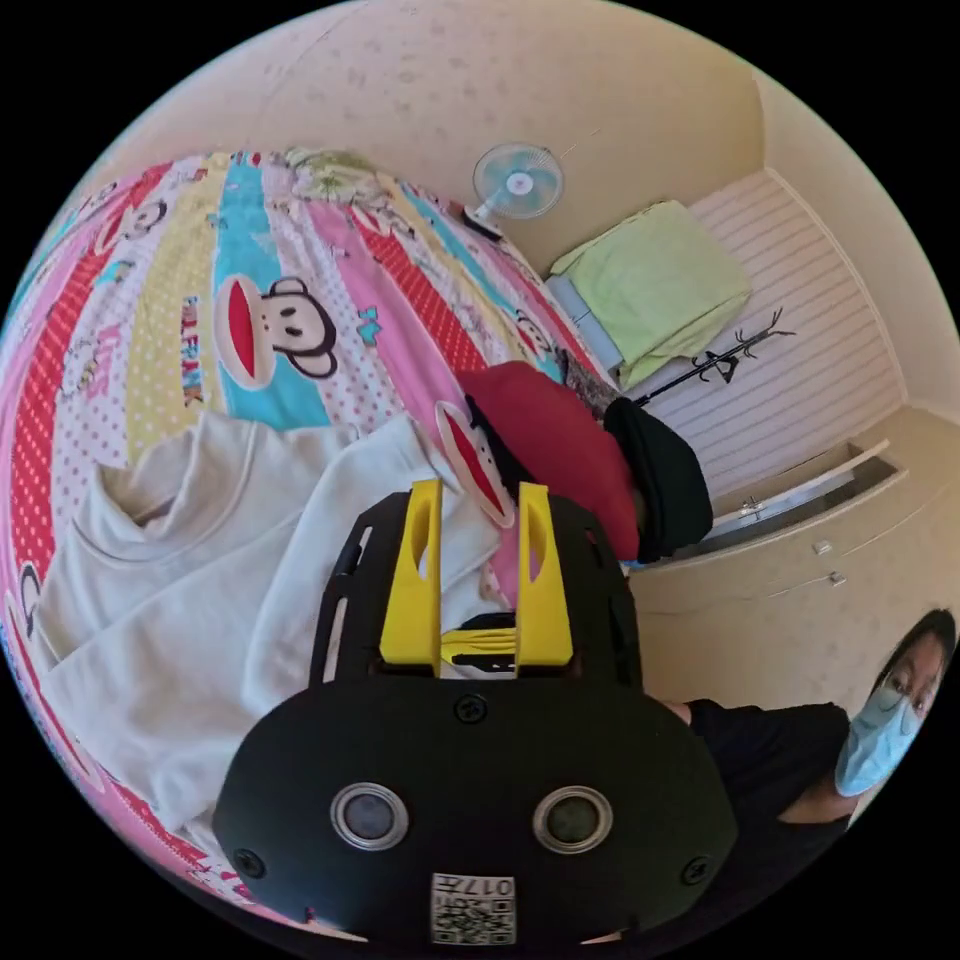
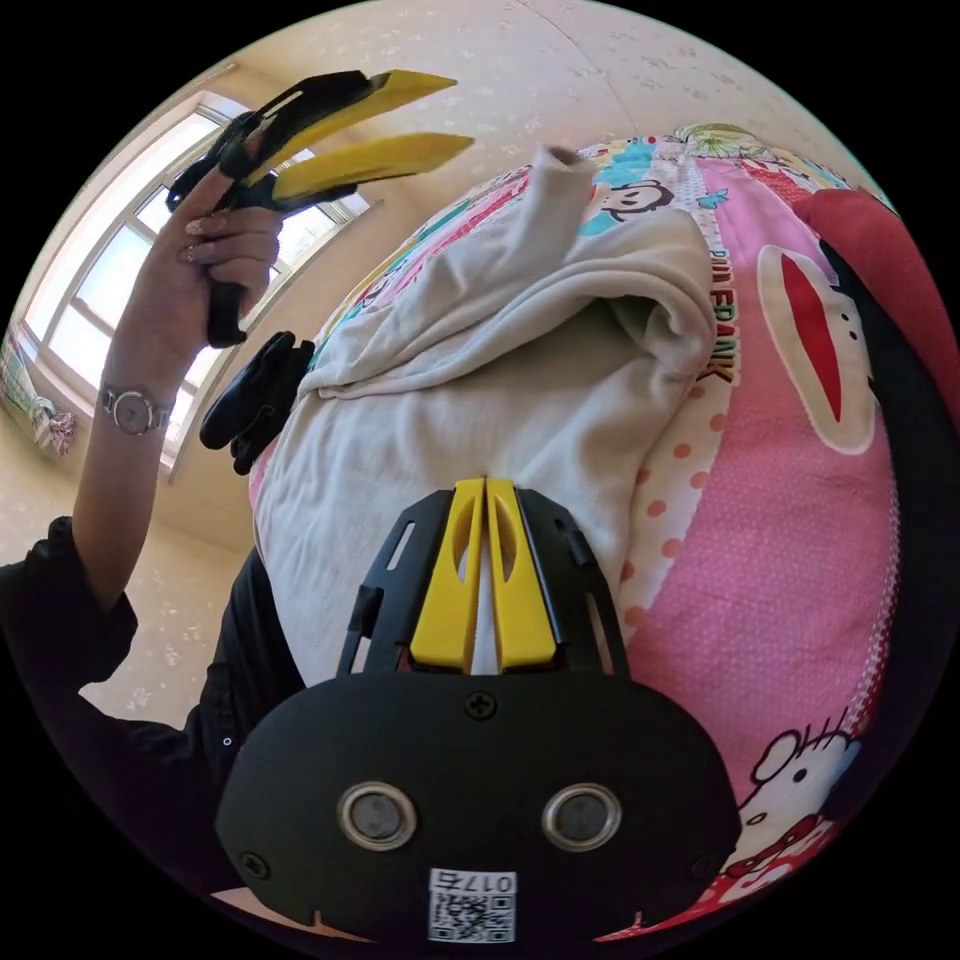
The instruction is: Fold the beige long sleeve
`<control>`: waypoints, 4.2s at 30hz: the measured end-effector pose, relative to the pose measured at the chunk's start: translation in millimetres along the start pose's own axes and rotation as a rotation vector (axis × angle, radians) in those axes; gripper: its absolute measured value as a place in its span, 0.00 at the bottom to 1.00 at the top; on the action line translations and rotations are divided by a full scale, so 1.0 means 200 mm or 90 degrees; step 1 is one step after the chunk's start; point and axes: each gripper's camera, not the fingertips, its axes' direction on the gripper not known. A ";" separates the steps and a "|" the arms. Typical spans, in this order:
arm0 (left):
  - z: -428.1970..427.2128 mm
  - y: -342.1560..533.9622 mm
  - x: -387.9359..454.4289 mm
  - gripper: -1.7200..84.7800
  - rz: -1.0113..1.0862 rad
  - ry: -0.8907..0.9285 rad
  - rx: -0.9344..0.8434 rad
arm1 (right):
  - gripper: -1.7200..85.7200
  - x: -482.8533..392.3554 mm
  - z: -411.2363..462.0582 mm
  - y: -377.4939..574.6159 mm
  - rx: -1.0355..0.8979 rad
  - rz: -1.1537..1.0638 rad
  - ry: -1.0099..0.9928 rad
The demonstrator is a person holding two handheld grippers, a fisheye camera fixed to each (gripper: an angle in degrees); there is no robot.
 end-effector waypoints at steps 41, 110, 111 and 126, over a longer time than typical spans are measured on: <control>-0.75 2.55 -0.32 0.19 -0.252 -0.131 0.110 | 0.07 0.18 -0.44 -1.30 0.083 0.014 0.109; -2.70 3.19 1.03 0.07 0.009 0.066 0.356 | 0.04 -1.18 -2.49 -0.41 0.235 -0.088 -0.285; -2.66 3.06 0.92 0.07 -0.013 0.087 0.359 | 0.04 -1.12 -2.39 -0.55 0.217 -0.066 -0.263; -1.99 2.00 0.01 0.15 -0.155 -0.143 0.304 | 0.14 -0.86 -1.01 -1.37 0.097 0.070 0.165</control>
